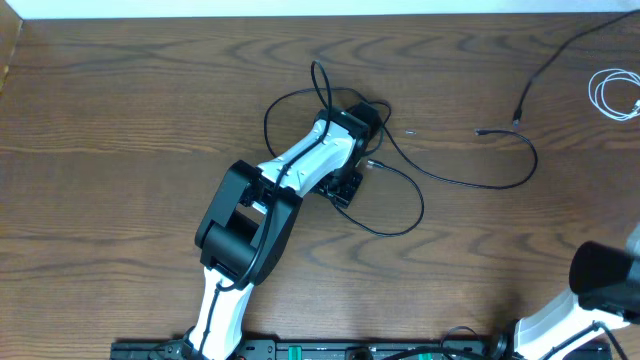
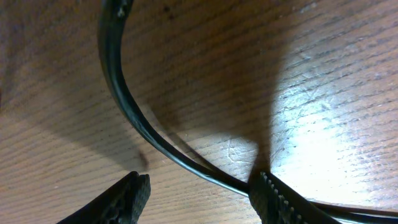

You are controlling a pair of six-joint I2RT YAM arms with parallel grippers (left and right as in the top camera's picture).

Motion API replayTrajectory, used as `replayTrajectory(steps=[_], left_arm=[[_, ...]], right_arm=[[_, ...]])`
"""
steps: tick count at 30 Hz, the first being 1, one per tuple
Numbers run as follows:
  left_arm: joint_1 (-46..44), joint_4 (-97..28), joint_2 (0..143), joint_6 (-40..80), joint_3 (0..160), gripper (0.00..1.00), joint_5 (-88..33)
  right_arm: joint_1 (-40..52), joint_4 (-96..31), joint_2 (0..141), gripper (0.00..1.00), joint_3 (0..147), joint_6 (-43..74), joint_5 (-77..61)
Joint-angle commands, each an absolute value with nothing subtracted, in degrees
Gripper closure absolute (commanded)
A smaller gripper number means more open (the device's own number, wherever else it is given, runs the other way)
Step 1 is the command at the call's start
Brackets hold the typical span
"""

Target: Untangle cables

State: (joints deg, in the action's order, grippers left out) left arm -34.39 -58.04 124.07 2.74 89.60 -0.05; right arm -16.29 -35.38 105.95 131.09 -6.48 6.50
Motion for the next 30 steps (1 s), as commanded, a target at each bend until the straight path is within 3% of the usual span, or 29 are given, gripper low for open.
replayTrajectory(steps=[1,14,19,20,21,22,23,30], left_arm=[[-34.41,-57.71,124.20,2.61,88.23,0.41,0.67],[-34.41,-57.52,124.20,2.70,88.23,0.41,0.64],[-34.41,-57.36,124.20,2.83,88.23,0.41,0.64],[-34.41,-57.32,124.20,2.83,88.23,0.41,0.64],[-34.41,-57.32,124.20,2.83,88.25,0.41,0.64],[-34.41,-57.32,124.20,2.83,88.23,0.41,0.64],[-34.41,-57.32,124.20,2.83,88.23,0.41,0.67],[-34.41,-57.32,124.20,2.83,88.23,0.41,0.64]], right_arm=[[-19.49,-35.83,109.06,0.99,131.46,-5.87,7.38],[-27.92,-43.27,122.43,0.99,131.46,-5.54,8.03],[-32.49,-47.72,124.88,0.98,131.46,0.49,9.50],[-33.30,-48.60,125.01,0.82,131.46,1.63,8.84],[-34.06,-49.32,125.08,0.43,131.46,1.67,7.05],[-34.65,-49.87,125.08,0.11,131.46,1.56,4.80],[-35.03,-50.30,125.01,0.01,131.48,1.17,2.87],[-33.56,-54.08,123.28,0.01,131.48,-0.99,-2.11]])
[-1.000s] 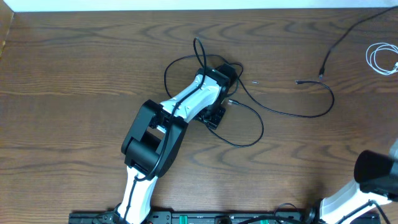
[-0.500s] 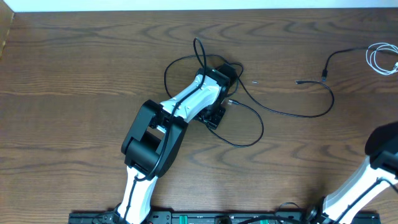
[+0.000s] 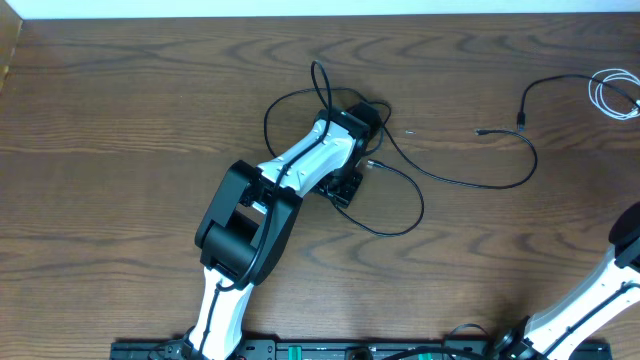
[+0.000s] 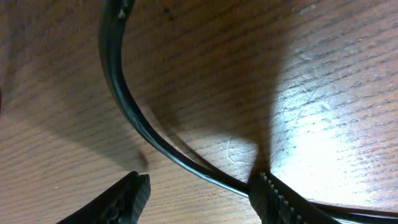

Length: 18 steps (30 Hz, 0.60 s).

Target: Untangle cables

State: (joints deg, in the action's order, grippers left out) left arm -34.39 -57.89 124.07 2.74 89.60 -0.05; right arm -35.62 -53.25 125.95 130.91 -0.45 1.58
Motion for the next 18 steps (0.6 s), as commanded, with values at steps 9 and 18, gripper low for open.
replayTrajectory(steps=[9,18], left_arm=[[-34.41,-57.36,124.20,2.83,88.25,0.41,0.64],[-34.41,-57.34,124.20,2.83,88.23,0.41,0.62]], right_arm=[[-30.09,-58.48,122.45,0.01,131.48,-1.61,-3.73],[-26.46,-70.39,122.93,0.01,131.09,-5.02,-13.56]])
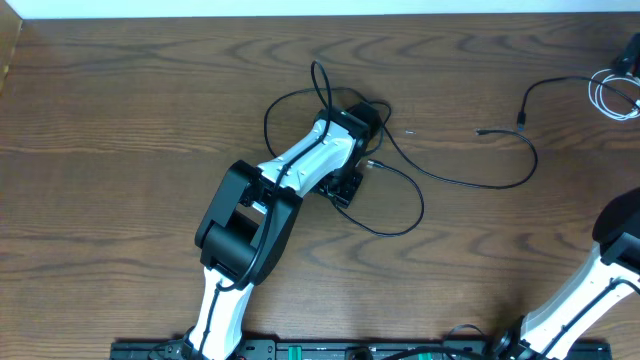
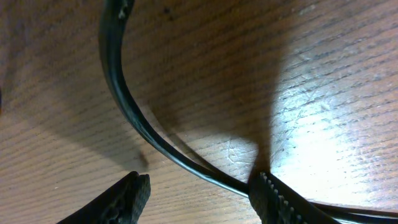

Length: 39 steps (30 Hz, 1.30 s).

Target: Untangle cables

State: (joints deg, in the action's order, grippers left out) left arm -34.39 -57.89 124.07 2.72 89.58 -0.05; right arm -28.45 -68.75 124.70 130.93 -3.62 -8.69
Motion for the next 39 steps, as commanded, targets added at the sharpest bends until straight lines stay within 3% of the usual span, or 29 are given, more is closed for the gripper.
replayTrajectory(steps=[1,7,25,32,39], left_arm=[[-34.41,-57.34,124.20,2.83,88.25,0.41,0.62],[-34.41,-57.36,124.20,2.83,88.23,0.41,0.64],[-34.41,-57.34,124.20,2.83,88.23,0.41,0.64],[-34.41,-57.36,124.20,2.83,88.23,0.41,0.64],[-34.41,-57.36,124.20,2.83,88.23,0.41,0.64]], right_arm=[[-25.69,-70.72,123.04,0.03,130.54,-5.02,-13.91],[-21.47,-66.08,123.13,0.23,122.48,-7.99,-12.80],[-15.09,-36.34,123.13,0.38,93.36,-11.46,-7.64],[-13.76,-26.17,123.13,0.48,85.14,-8.16,-4.27],[-14.00,-25.78,123.13,0.64,83.44,-6.79,-1.13]])
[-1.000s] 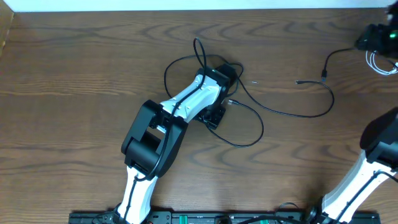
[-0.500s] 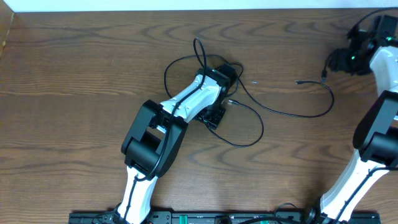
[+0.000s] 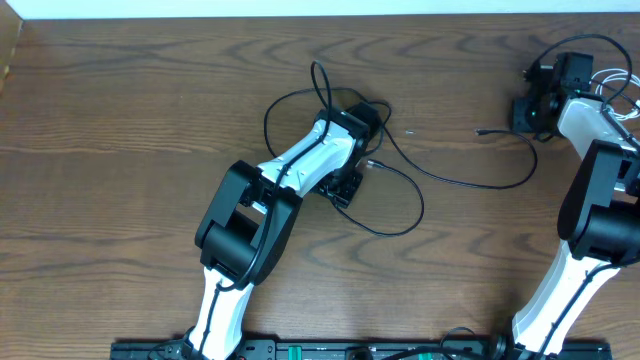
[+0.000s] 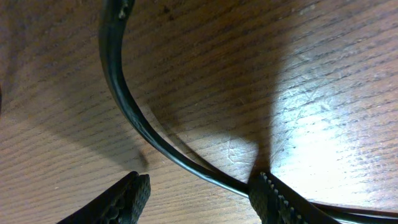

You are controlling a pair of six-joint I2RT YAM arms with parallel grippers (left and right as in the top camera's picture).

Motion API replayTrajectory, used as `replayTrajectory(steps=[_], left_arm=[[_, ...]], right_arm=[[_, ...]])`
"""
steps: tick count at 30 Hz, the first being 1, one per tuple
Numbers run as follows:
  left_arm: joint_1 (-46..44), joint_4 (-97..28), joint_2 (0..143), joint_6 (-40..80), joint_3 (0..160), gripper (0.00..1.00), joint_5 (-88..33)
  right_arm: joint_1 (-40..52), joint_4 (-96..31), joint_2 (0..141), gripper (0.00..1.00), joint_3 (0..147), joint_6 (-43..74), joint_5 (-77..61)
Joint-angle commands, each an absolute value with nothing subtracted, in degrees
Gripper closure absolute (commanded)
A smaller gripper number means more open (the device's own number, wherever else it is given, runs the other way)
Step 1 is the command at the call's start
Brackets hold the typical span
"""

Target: Untangle cables

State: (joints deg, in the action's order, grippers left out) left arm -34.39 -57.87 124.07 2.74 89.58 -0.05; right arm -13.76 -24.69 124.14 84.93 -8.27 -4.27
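A black cable [image 3: 470, 183] lies looped and crossed over itself at mid-table, its loop [image 3: 290, 100] curling round my left arm. My left gripper [image 3: 366, 116] sits low over the tangle. In the left wrist view it [image 4: 202, 186] is open, and the cable [image 4: 127, 112] curves across the wood, passing beside the right fingertip [image 4: 264, 186]. My right gripper [image 3: 528, 100] is at the far right, over the cable's upper end; whether it is open or shut does not show.
A white cable coil [image 3: 625, 95] lies at the far right edge behind my right arm. A small plug end [image 3: 482, 131] lies on the wood left of the right gripper. Bare brown table [image 3: 120, 150] spreads to the left.
My right arm, whose tip was at the top right corner, now reaches in over the black cable's end at the far right. The left gripper and the tangle have not moved.
At first the black cable's far end ran straight off the top right corner, with the right arm low at the right edge. Then that end lay curled on the table. The right arm showed higher each time and now covers that end. The left gripper stayed open throughout.
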Motion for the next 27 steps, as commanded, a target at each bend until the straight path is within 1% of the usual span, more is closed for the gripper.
replayTrajectory(steps=[1,3,6,10,15,16,17,18,19,21,22,23,25,27], left_arm=[[-34.41,-57.36,124.20,2.83,88.23,0.41,0.64],[-34.41,-57.36,124.20,2.83,88.23,0.41,0.64],[-34.41,-57.36,124.20,2.83,88.23,0.41,0.64],[-34.41,-57.36,124.20,2.83,88.23,0.41,0.64],[-34.41,-57.41,124.20,2.83,88.23,0.41,0.64],[-34.41,-57.54,124.20,2.83,88.23,0.41,0.64],[-34.41,-57.54,124.20,2.83,88.23,0.41,0.64],[-34.41,-57.54,124.20,2.83,88.23,0.41,0.64],[-34.41,-57.54,124.20,2.83,88.23,0.41,0.64],[-34.41,-57.54,124.20,2.83,88.23,0.41,0.62],[-34.41,-57.54,124.20,2.83,88.23,0.41,0.64],[-34.41,-57.54,124.20,2.83,88.23,0.41,0.64],[-34.39,-57.49,124.18,2.79,88.33,0.42,0.69],[-34.28,-58.00,123.83,2.74,89.49,0.42,0.71]], right_arm=[[-14.00,-26.26,123.13,0.67,83.44,-5.65,0.75],[-14.13,-27.29,123.13,0.76,83.44,-2.00,6.02],[-14.92,-29.26,123.13,0.81,83.44,2.90,12.56],[-17.89,-31.35,123.13,0.82,83.44,6.66,14.06],[-23.57,-34.06,123.13,0.80,83.44,13.15,14.00],[-25.85,-35.14,123.13,0.72,83.46,14.74,13.56],[-26.85,-35.64,123.13,0.67,83.44,15.16,13.10],[-28.16,-36.27,123.13,0.67,83.46,15.73,12.23],[-30.13,-36.75,123.13,0.61,83.46,15.84,9.67],[-31.68,-36.80,123.11,0.46,83.72,15.55,4.56],[-32.21,-36.86,123.11,0.43,84.14,14.17,1.21],[-32.58,-37.04,123.07,0.34,84.75,11.92,-2.59],[-32.73,-37.63,122.37,0.24,86.28,8.51,-8.82],[-32.14,-38.52,121.16,0.16,88.05,6.15,-13.19]])
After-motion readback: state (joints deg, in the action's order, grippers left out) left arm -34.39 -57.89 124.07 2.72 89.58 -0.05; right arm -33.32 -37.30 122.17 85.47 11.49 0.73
